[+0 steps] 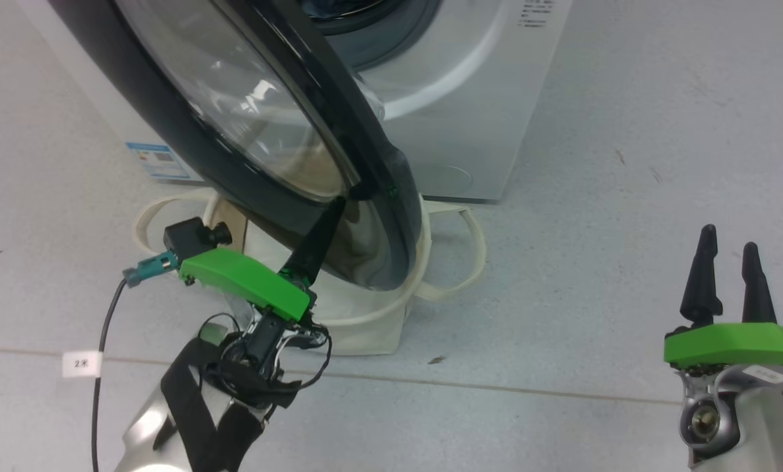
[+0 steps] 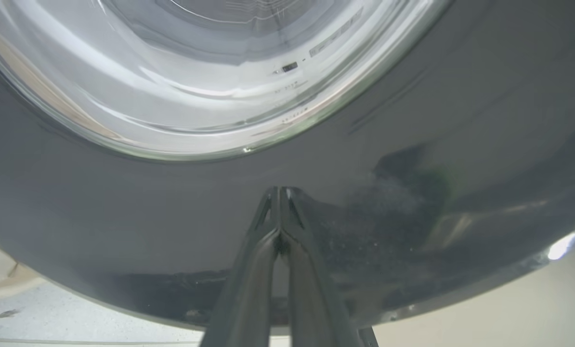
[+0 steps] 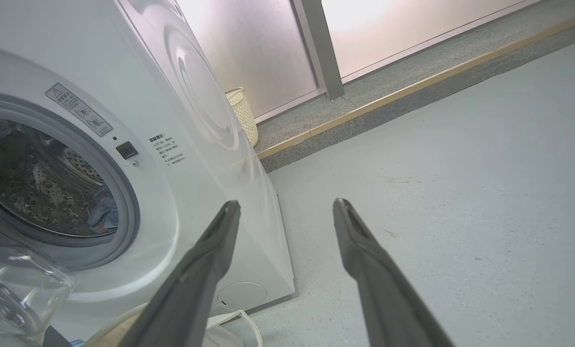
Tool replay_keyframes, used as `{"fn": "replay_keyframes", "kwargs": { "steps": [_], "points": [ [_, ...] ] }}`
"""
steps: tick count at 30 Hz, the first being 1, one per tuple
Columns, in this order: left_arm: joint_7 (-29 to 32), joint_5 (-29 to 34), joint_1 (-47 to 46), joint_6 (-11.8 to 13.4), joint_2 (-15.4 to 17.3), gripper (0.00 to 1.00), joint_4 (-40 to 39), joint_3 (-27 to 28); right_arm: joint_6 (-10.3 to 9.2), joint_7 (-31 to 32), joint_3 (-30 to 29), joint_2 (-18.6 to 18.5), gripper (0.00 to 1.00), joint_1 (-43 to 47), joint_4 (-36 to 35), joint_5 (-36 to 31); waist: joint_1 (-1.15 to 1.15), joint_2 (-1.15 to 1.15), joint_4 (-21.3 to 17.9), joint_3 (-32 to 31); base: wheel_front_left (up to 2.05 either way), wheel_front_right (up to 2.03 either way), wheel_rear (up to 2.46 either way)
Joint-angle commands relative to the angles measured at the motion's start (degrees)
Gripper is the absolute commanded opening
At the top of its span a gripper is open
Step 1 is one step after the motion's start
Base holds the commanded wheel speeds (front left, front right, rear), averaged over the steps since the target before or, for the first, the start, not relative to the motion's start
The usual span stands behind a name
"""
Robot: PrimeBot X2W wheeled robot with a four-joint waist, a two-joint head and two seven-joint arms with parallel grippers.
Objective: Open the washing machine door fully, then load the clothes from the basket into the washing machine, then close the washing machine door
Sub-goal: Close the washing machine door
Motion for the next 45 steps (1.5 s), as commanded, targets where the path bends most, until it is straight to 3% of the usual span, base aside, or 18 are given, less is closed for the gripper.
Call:
{"fn": "replay_keyframes", "kwargs": {
  "steps": [1, 5, 10, 13, 18, 23, 24, 25, 33, 38, 45],
  "points": [
    [-1.2, 0.9, -2.0, -0.4, 1.5, 0.00, -1.7, 1.5, 0.43, -0.7, 1.5, 0.0, 1.00, -1.8, -1.9, 0.2, -0.01, 0.00, 0.9, -0.2, 0.00, 0.00, 0.00],
    [-7.8, 6.2, -1.4, -0.4, 4.2, 0.00, 0.2, 0.2, 0.43, -0.7, 2.5, 0.0, 1.00, -1.5, -2.8, 0.3, -0.01, 0.00, 2.9, -0.8, 0.00, 0.00, 0.00],
    [-18.6, 19.1, -1.3, -0.1, 7.7, 0.00, 4.3, -3.8, 0.43, -0.7, 3.8, 0.0, 1.00, -0.6, -3.9, 0.2, -0.01, 0.00, 5.9, -2.0, 0.00, 0.00, 0.00],
    [-20.6, 29.6, -1.4, 3.7, 9.5, 0.00, 5.9, -4.8, 0.43, -0.7, 4.8, 0.0, 1.00, -0.2, -4.6, 0.4, -0.01, 0.00, 7.2, -2.7, 0.00, 0.00, 0.00],
    [-20.7, 48.1, 2.5, 12.1, 9.5, 0.00, -2.8, 3.1, 0.43, -0.7, 6.9, 0.0, 1.00, 0.6, -6.3, 0.6, -0.01, 0.00, 8.5, -3.1, 0.00, 0.00, 0.00],
    [-20.7, 59.1, 10.3, 13.1, 6.0, 0.00, -11.2, 12.1, 0.43, -0.7, 9.8, 0.0, 1.00, 1.0, -7.6, -2.6, -0.01, 0.00, 8.6, -3.3, 0.00, 0.00, 0.00],
    [-20.7, 61.4, 11.4, 13.4, 5.5, 0.05, -12.0, 13.1, 0.43, -0.7, 10.4, 0.0, 1.00, 1.1, -8.0, -3.2, -0.01, 0.00, 8.6, -3.4, 0.00, 0.00, 0.00],
    [-20.7, 63.4, 12.4, 13.6, 4.9, 0.99, -12.7, 14.1, 0.43, -0.7, 10.7, 0.0, 1.00, 1.2, -8.2, -3.3, -0.01, 0.00, 8.5, -3.4, 0.00, 0.00, 0.00],
    [-20.7, 68.9, 16.0, 10.5, 0.5, 1.00, -12.4, 19.9, 0.43, -0.7, 11.1, 0.0, 1.00, 1.8, -9.0, -3.6, -0.01, 0.00, 8.4, -3.5, 0.00, 0.00, 0.00],
    [-20.7, 70.0, 16.6, 8.0, -0.8, 1.00, -10.5, 21.8, 0.43, -0.7, 11.4, 0.0, 1.00, 2.1, -9.0, -3.9, -0.01, 0.00, 8.3, -3.6, 0.00, 0.00, 0.00],
    [-20.7, 71.3, 16.0, 6.6, -1.7, 1.00, -8.4, 23.4, 0.43, -0.7, 12.5, 0.0, 1.00, 2.9, -8.9, -9.7, -0.01, 0.00, 8.3, -3.6, 0.00, 0.00, 0.00]
  ]
}}
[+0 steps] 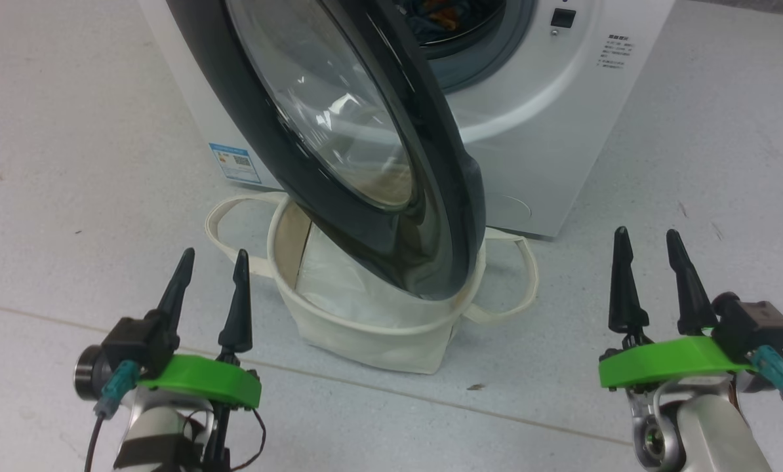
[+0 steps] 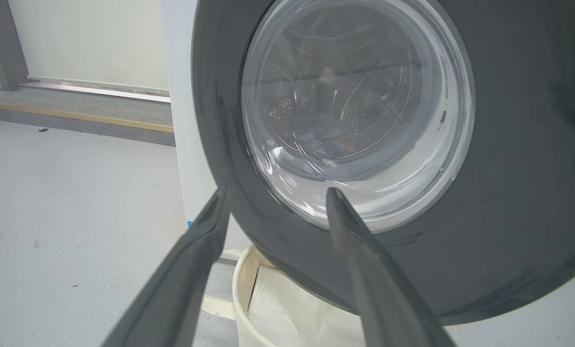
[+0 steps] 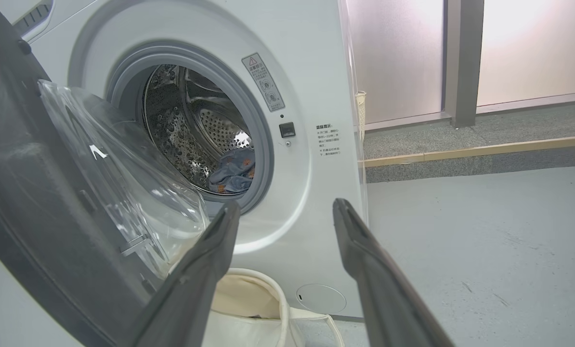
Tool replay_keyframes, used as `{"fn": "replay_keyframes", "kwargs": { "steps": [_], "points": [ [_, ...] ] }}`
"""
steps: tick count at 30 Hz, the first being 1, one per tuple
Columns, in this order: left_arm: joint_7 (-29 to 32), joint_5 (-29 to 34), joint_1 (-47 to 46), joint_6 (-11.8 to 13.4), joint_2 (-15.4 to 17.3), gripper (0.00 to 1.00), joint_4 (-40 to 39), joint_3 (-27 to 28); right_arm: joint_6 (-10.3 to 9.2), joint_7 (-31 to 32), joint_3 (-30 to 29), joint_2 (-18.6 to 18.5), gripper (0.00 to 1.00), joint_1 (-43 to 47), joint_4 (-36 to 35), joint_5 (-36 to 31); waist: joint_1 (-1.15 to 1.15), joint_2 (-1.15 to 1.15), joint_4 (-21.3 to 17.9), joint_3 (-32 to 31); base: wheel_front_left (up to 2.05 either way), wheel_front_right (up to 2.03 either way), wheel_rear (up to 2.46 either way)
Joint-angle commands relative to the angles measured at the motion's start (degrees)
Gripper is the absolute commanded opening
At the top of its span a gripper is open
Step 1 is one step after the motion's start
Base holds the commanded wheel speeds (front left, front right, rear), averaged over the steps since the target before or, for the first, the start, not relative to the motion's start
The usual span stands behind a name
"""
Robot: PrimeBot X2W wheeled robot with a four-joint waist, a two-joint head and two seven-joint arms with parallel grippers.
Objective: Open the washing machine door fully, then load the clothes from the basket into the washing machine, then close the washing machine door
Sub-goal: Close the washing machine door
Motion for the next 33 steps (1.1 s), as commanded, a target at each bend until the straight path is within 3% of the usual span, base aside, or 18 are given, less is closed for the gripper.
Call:
{"fn": "replay_keyframes", "kwargs": {
  "steps": [1, 8, 12, 18, 22, 23, 24, 27, 33],
  "points": [
    [-0.3, 0.6, -1.2, -0.4, 0.4, 1.00, -1.4, 2.3, 0.43, -0.7, 1.6, 0.0, 1.00, 0.0, -2.0, -1.4, 0.00, 0.00, 0.0, 0.0, 0.00, 0.00, 0.00],
    [-0.3, 1.0, -1.4, -1.2, 0.2, 1.00, -1.2, 2.8, 0.43, -0.7, 1.5, 0.0, 1.00, -0.2, -3.3, -0.8, 0.00, 0.00, 0.0, -0.1, 0.00, 0.00, 0.00],
    [-0.3, 0.7, -1.5, -1.4, 0.1, 1.00, -0.9, 2.7, 0.43, -0.7, 2.8, 0.0, 1.00, -1.0, -8.8, 3.4, 0.00, 0.00, 0.2, 0.0, 0.00, 0.00, 0.00],
    [-0.3, -0.3, -1.6, -1.1, 0.1, 1.00, -0.8, 1.6, 0.43, -0.7, 14.2, -0.2, 1.00, -1.5, -20.8, 3.5, 0.00, 0.00, 1.1, -0.3, 0.00, 0.00, 0.00],
    [-0.3, -0.7, -1.4, -0.9, 0.1, 1.00, -0.8, 1.0, 0.43, -0.7, 23.7, -2.7, 1.00, -1.7, -21.9, 3.1, 0.00, 0.00, 1.7, -0.7, 0.00, 0.00, 0.00],
    [-0.3, -0.8, -1.3, -0.9, 0.1, 1.00, -0.8, 0.9, 0.43, -0.7, 25.8, -3.5, 0.37, -1.8, -20.9, 2.7, 0.00, 0.00, 1.9, -0.9, 0.00, 0.00, 0.00],
    [-0.3, -0.8, -1.2, -0.8, 0.1, 1.00, -0.7, 0.9, 0.43, -0.7, 27.6, -4.2, 0.00, -1.8, -19.3, 2.8, 0.00, 0.00, 2.0, -1.1, 0.00, 0.00, 0.00],
    [-0.3, -0.9, -1.0, -0.8, 0.1, 1.00, -0.6, 0.6, 0.43, -0.7, 29.6, -5.0, 0.00, -2.6, -13.1, 1.6, 0.00, 0.00, 2.3, -1.4, 0.00, 0.00, 0.00],
    [-0.3, -1.0, -1.0, -0.8, 0.1, 1.00, -0.2, 0.0, 0.43, -0.7, 28.0, -3.9, 0.00, -4.8, -4.4, -0.3, 0.00, 0.00, 3.0, -1.3, 0.00, 0.00, 0.00]
  ]
}}
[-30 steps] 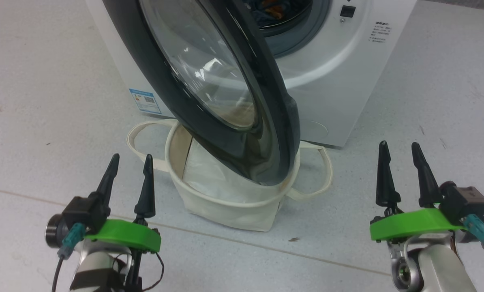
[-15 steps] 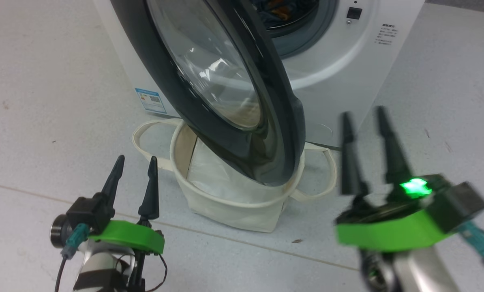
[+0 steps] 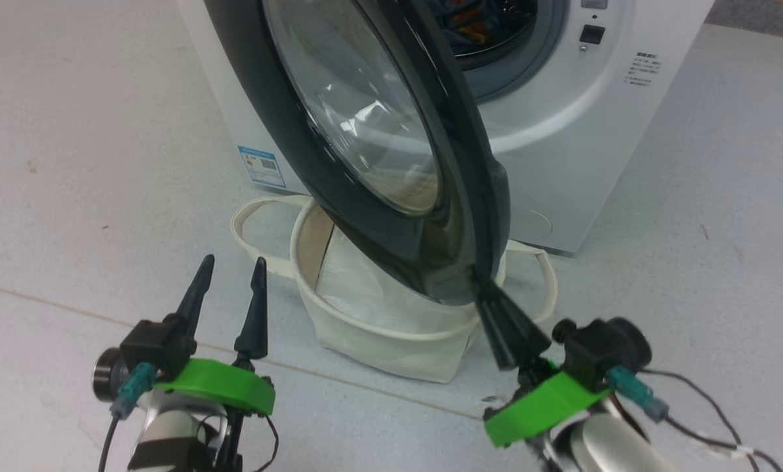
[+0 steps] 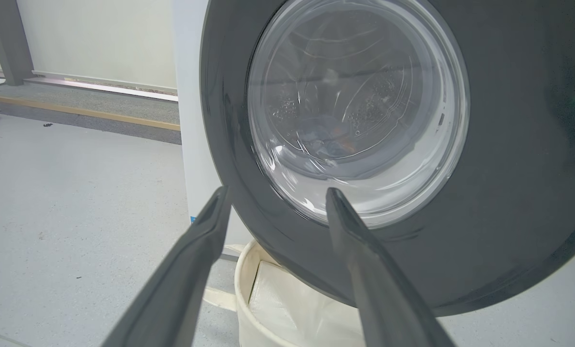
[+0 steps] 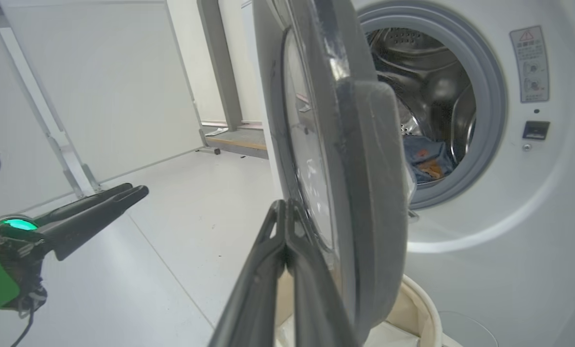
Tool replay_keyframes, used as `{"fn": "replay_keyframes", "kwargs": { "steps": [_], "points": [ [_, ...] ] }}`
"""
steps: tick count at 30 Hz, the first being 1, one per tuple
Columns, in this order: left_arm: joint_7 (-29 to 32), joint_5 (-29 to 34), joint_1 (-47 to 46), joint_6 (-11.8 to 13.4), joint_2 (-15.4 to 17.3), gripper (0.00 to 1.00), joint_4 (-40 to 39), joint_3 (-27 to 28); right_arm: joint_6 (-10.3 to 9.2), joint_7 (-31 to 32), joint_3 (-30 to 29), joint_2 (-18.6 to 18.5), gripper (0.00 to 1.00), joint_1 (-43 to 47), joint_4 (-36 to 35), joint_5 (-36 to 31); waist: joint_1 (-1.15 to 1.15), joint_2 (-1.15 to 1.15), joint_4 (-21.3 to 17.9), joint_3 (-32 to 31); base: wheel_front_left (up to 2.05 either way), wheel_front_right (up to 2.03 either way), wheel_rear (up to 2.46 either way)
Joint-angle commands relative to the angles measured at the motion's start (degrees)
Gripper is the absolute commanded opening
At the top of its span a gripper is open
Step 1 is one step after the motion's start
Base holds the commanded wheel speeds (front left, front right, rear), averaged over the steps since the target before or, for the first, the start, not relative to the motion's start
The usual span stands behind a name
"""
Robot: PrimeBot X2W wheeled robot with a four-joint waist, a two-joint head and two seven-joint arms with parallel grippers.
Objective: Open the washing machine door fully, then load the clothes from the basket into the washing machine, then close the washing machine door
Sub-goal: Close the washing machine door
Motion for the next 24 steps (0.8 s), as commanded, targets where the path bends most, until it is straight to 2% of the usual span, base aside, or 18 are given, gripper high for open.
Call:
{"fn": "replay_keyframes", "kwargs": {
  "steps": [1, 8, 24],
  "points": [
    [-0.3, -0.5, -1.0, 0.4, 0.7, 1.00, -1.6, 1.4, 0.43, -0.3, 0.1, 1.0, 0.00, -2.4, -1.1, -0.5, 0.00, 0.00, 0.2, 0.1, 0.00, 0.00, 0.00],
    [-0.3, -1.3, -1.4, 0.4, 0.7, 1.00, -0.7, 0.4, 0.43, -0.3, -5.6, 2.2, 0.00, -5.6, 5.4, -3.5, 0.00, 0.00, 1.4, 1.0, 0.00, 0.00, 0.00],
    [-0.3, -2.2, -3.7, 1.2, 0.7, 1.00, -1.2, -1.2, 0.43, -0.3, -24.1, 2.7, 0.00, -12.5, 13.6, -6.2, 0.00, 0.00, 3.2, 4.8, 0.00, 0.00, 0.00]
  ]
}}
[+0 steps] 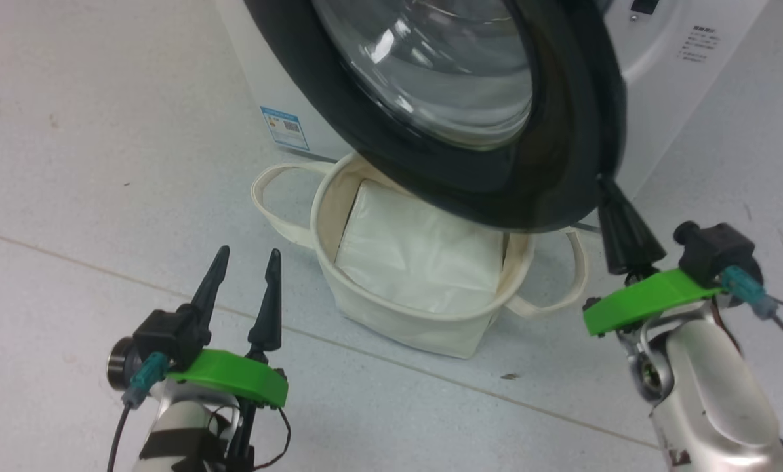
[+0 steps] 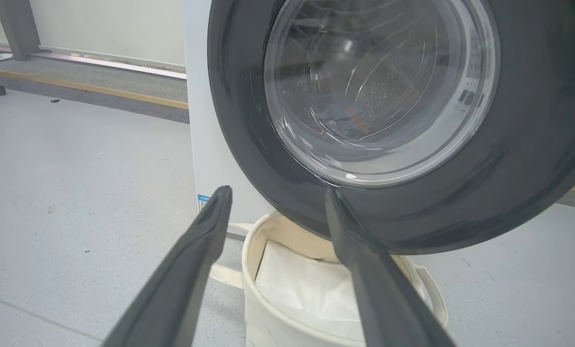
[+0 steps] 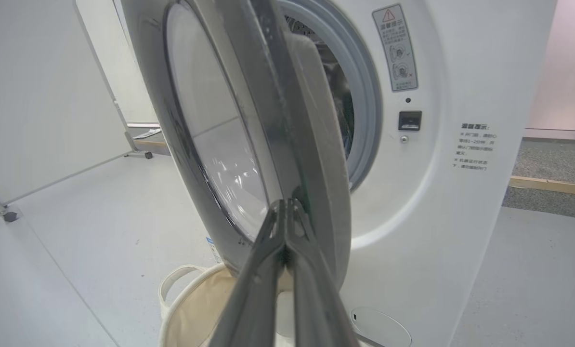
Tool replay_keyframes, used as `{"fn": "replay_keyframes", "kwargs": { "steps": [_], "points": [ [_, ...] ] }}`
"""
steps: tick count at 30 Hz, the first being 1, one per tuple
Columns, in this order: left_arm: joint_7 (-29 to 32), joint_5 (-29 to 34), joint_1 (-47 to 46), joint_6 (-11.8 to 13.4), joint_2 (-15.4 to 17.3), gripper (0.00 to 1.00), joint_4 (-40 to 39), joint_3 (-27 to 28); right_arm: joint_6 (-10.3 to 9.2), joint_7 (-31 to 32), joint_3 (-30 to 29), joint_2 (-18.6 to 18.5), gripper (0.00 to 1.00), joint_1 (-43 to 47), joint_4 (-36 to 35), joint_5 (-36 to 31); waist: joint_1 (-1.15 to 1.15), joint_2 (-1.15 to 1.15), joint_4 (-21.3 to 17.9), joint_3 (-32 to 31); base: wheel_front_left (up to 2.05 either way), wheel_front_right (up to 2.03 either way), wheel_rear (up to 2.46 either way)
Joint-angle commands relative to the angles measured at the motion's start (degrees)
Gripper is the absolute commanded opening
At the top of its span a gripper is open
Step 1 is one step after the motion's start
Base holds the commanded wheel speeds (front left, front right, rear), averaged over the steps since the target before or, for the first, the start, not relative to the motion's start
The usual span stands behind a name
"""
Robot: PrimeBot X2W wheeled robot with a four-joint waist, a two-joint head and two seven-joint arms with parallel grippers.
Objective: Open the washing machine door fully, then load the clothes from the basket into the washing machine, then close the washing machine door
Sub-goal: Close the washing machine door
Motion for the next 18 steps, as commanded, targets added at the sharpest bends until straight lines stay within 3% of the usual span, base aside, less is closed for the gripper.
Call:
{"fn": "replay_keyframes", "kwargs": {
  "steps": [1, 18],
  "points": [
    [-0.3, -0.4, -2.2, 0.3, 0.8, 1.00, -1.9, 1.4, 0.21, -0.3, -0.2, -0.2, 0.00, -3.1, -0.1, -0.8, 0.00, 0.00, 0.2, 0.6, 0.00, 0.00, 0.00],
    [-0.3, -2.7, -5.5, 1.5, 0.8, 1.00, -2.8, -1.3, 0.21, -0.3, -7.3, -5.1, 0.00, -16.1, 9.2, -5.8, 0.00, 0.00, 2.5, 7.0, 0.00, 0.00, 0.00]
  ]
}}
